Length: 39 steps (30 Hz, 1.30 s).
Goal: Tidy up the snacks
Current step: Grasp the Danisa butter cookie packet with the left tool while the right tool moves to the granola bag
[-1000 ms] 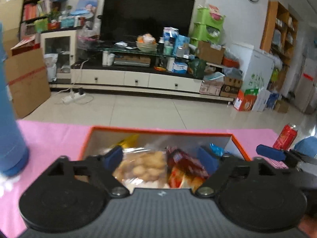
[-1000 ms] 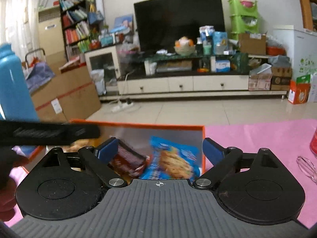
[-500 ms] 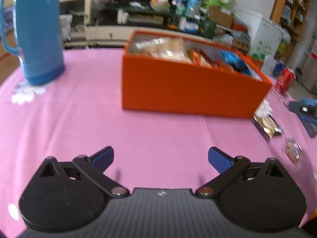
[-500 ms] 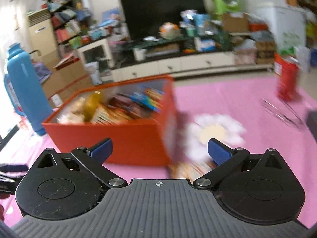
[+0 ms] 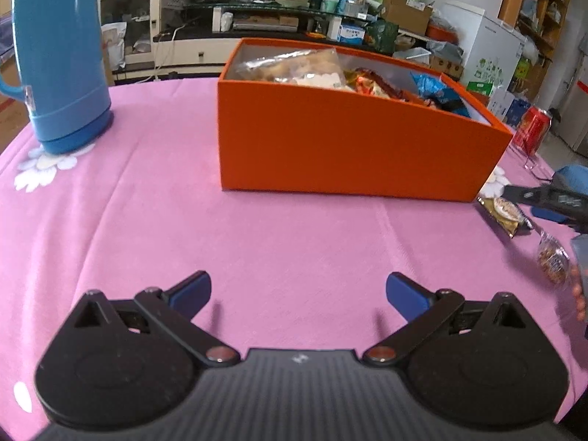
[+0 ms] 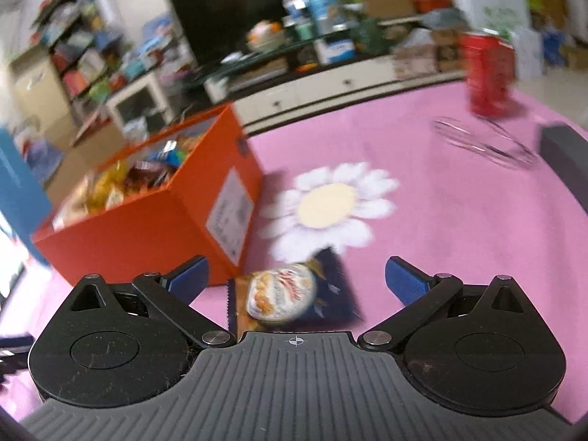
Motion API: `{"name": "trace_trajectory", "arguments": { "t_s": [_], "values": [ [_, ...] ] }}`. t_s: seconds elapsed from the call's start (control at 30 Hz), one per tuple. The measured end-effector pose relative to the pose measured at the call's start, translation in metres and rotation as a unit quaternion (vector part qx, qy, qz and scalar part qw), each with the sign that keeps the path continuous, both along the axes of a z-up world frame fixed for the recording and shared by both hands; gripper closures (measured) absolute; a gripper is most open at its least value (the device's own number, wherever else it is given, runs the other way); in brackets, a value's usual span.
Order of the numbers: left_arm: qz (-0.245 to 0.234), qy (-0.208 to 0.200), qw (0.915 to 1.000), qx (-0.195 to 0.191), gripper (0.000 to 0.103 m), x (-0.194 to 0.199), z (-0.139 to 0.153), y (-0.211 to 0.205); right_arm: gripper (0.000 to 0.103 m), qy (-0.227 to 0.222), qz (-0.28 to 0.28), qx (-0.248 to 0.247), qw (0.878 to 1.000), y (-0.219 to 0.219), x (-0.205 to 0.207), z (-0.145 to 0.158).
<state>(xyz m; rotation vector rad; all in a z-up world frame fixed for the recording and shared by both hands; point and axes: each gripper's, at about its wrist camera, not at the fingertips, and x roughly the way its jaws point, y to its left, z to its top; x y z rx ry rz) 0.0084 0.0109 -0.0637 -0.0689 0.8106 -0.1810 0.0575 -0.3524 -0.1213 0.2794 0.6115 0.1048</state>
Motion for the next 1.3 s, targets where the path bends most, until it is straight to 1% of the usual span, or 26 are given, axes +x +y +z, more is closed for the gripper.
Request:
{"name": "trace_trajectory", "arguments": {
  "t_s": [0.03, 0.1, 0.13, 0.2, 0.27, 0.37, 0.5, 0.7, 0.77, 0.8, 0.87, 0.9, 0.93, 1.0, 1.03, 1.07, 1.13, 1.17, 1.23, 1.3],
  "values": [
    [0.000, 0.001, 1.0000, 0.000, 0.003, 0.001, -0.001, 0.001, 0.012, 0.018, 0.007, -0.015, 1.000, 0.009, 0.008, -0.005],
    [0.002, 0.004, 1.0000, -0.004, 0.003, 0.002, 0.000, 0.003, 0.012, 0.038, 0.027, -0.010, 0.999, 0.022, 0.016, -0.011],
    [0.003, 0.005, 0.9999, -0.008, 0.003, 0.003, 0.000, 0.005, 0.014, 0.034, 0.029, -0.023, 0.999, 0.029, 0.016, -0.010],
    [0.004, 0.005, 0.9998, -0.017, 0.003, 0.003, 0.002, 0.007, 0.020, 0.032, 0.070, -0.031, 0.997, 0.046, 0.013, -0.008],
    [0.007, -0.001, 0.9998, -0.017, 0.003, 0.002, 0.004, 0.008, 0.021, 0.025, 0.108, -0.053, 0.992, 0.067, 0.007, -0.008],
    [0.014, -0.008, 0.9998, -0.009, 0.003, 0.001, 0.007, 0.009, 0.019, 0.026, 0.142, -0.083, 0.986, 0.096, 0.001, -0.012],
    [0.022, -0.006, 0.9997, -0.007, 0.003, 0.002, 0.006, 0.011, 0.020, 0.017, 0.210, -0.074, 0.975, 0.136, -0.010, -0.008],
    [0.026, -0.011, 0.9995, -0.011, 0.003, 0.012, 0.011, 0.013, 0.020, 0.000, 0.281, -0.095, 0.955, 0.187, -0.021, -0.005],
    [0.014, -0.005, 0.9996, -0.023, 0.002, 0.017, 0.015, 0.011, 0.020, -0.001, 0.303, -0.108, 0.947, 0.195, -0.030, -0.004],
    [0.005, -0.003, 0.9996, -0.028, 0.002, 0.019, 0.017, 0.008, 0.020, 0.000, 0.306, -0.115, 0.945, 0.195, -0.034, -0.001],
    [-0.017, -0.004, 0.9995, -0.026, 0.002, 0.023, 0.020, -0.002, 0.020, 0.000, 0.301, -0.120, 0.946, 0.183, -0.046, 0.006],
    [-0.028, -0.008, 0.9994, -0.018, 0.002, 0.025, 0.021, -0.009, 0.019, -0.003, 0.294, -0.114, 0.949, 0.171, -0.050, 0.011],
    [-0.034, -0.011, 0.9993, -0.007, 0.002, 0.028, 0.022, -0.018, 0.018, -0.009, 0.278, -0.108, 0.954, 0.156, -0.057, 0.018],
    [-0.043, -0.016, 0.9989, 0.010, 0.002, 0.036, 0.021, -0.030, 0.014, -0.028, 0.225, -0.103, 0.968, 0.119, -0.072, 0.027],
    [-0.047, -0.017, 0.9986, 0.014, 0.002, 0.040, 0.021, -0.035, 0.013, -0.037, 0.180, -0.105, 0.977, 0.095, -0.080, 0.030],
    [-0.051, -0.018, 0.9984, 0.015, 0.002, 0.044, 0.020, -0.038, 0.013, -0.039, 0.143, -0.107, 0.983, 0.076, -0.084, 0.031],
    [-0.062, -0.017, 0.9978, 0.017, 0.002, 0.051, 0.017, -0.044, 0.013, -0.029, 0.067, -0.103, 0.992, 0.038, -0.092, 0.026],
    [-0.068, -0.018, 0.9972, 0.025, 0.002, 0.053, 0.015, -0.048, 0.013, -0.013, 0.039, -0.095, 0.995, 0.022, -0.091, 0.021],
    [-0.075, -0.022, 0.9957, 0.050, 0.002, 0.056, 0.011, -0.055, 0.015, 0.013, 0.012, -0.068, 0.998, -0.001, -0.087, 0.012],
    [-0.083, -0.022, 0.9942, 0.064, 0.002, 0.058, 0.007, -0.059, 0.016, 0.022, 0.011, -0.050, 0.998, -0.008, -0.083, 0.007]
  ]
}}
